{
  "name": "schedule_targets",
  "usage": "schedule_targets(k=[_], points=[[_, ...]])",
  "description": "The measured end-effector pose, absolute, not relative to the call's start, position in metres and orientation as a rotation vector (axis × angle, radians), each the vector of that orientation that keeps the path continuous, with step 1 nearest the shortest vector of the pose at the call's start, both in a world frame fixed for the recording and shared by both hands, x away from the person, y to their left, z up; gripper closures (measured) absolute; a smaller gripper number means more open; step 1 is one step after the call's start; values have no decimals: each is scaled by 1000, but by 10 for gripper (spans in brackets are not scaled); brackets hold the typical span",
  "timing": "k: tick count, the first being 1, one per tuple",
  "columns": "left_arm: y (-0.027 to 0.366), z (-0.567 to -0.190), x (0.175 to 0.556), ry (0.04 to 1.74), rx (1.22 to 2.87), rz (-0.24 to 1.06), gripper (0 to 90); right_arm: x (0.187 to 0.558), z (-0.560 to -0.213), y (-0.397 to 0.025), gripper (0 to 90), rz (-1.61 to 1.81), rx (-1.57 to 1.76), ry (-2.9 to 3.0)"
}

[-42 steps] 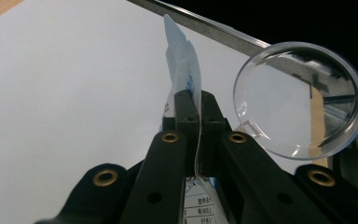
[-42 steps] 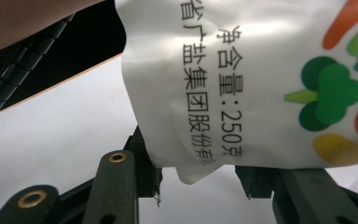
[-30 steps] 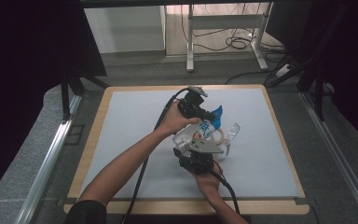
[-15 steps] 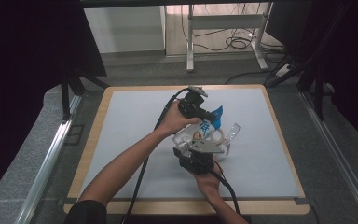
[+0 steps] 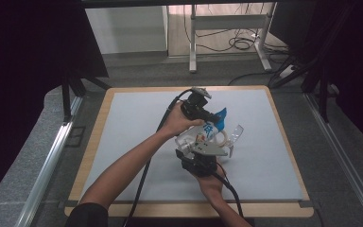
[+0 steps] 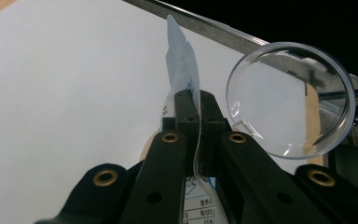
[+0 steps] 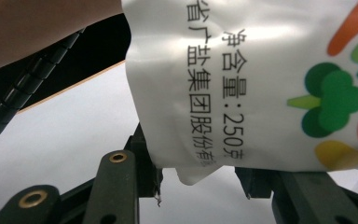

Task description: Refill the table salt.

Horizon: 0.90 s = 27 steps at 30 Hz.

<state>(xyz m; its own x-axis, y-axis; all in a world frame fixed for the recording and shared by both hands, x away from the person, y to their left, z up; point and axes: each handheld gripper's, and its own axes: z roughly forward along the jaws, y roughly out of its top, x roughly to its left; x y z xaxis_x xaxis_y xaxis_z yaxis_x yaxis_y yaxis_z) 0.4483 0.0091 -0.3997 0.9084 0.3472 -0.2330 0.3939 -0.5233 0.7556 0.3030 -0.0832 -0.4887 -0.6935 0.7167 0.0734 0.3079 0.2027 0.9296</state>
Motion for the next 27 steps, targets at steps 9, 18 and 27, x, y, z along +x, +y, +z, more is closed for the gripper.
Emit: schedule_targets(k=[9,18,27], points=[[9,-399,448,525,2169,-65,900,303,-488,-83,577,1497,948,2106],[9,-399,448,523,2167,-64,900,302,-487,-83,578,1501,947,2101],[10,-398,447,522,2165,-65,900,302,-486,-83,580,1500,944,2099]])
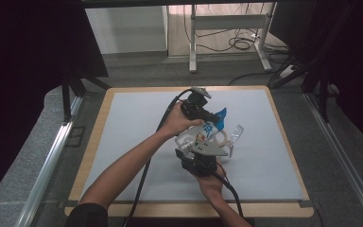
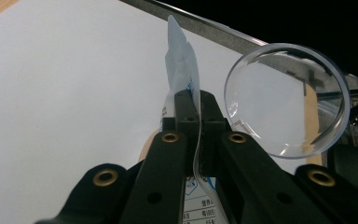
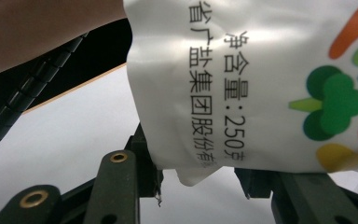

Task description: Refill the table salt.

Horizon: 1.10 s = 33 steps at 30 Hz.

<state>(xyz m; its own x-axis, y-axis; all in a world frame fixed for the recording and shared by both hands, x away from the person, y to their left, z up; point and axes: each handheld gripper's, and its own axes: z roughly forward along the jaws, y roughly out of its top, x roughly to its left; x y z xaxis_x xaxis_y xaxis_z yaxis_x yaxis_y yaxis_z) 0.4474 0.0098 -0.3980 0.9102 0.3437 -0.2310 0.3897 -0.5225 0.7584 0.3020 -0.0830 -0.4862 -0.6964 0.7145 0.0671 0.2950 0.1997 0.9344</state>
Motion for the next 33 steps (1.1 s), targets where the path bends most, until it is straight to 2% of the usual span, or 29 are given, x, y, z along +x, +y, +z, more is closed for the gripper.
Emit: schedule_targets(k=[33], points=[[7,-401,449,501,2173,-84,900,301,-490,-79,582,1473,968,2067]])
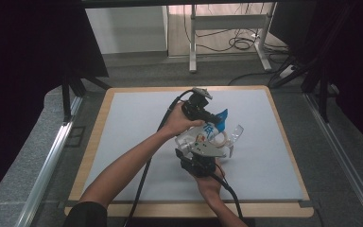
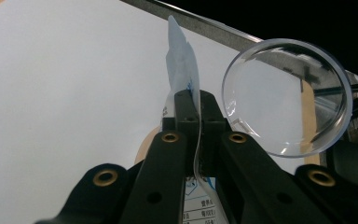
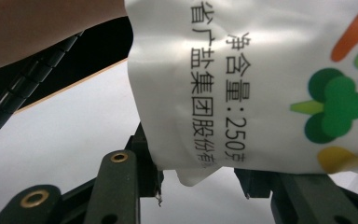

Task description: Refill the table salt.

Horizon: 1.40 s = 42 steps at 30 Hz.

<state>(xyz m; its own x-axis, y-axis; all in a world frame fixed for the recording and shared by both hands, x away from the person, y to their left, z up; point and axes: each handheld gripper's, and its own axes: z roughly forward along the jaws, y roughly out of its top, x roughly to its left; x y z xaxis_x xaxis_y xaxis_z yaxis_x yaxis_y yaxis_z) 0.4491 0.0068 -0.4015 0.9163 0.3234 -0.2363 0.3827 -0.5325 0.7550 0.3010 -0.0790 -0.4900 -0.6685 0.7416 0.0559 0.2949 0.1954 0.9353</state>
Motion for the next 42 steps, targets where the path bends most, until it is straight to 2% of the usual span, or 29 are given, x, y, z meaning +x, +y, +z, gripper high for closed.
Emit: schedule_targets(k=[42], points=[[9,-402,454,513,2187,-89,900,305,-486,-76,588,1514,984,2060]])
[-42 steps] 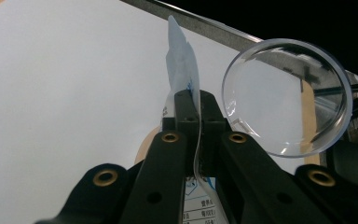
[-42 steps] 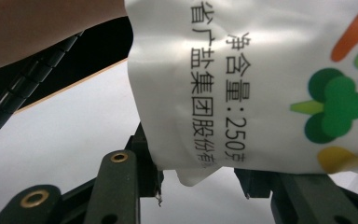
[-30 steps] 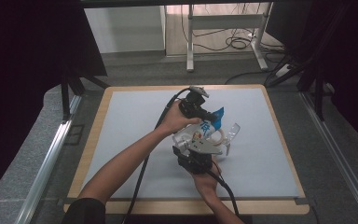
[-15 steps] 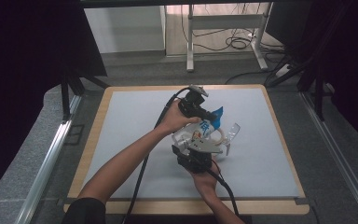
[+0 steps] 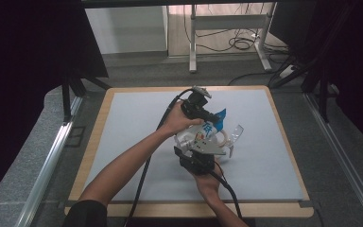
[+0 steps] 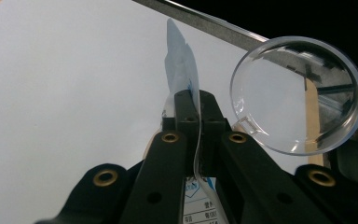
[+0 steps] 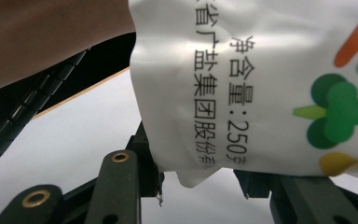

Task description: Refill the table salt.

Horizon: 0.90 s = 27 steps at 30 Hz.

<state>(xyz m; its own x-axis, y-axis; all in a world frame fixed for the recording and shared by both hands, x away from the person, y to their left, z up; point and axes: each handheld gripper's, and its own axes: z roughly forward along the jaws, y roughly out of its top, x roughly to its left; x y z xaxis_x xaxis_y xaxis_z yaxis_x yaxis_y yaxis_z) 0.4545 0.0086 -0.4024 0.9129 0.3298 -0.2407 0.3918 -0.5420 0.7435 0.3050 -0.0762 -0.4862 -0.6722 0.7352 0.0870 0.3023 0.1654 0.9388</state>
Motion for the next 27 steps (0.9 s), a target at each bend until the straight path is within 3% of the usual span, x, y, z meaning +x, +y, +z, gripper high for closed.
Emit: schedule_targets(k=[27], points=[[5,-402,455,502,2195,-90,900,305,-484,-77,594,1521,978,2042]])
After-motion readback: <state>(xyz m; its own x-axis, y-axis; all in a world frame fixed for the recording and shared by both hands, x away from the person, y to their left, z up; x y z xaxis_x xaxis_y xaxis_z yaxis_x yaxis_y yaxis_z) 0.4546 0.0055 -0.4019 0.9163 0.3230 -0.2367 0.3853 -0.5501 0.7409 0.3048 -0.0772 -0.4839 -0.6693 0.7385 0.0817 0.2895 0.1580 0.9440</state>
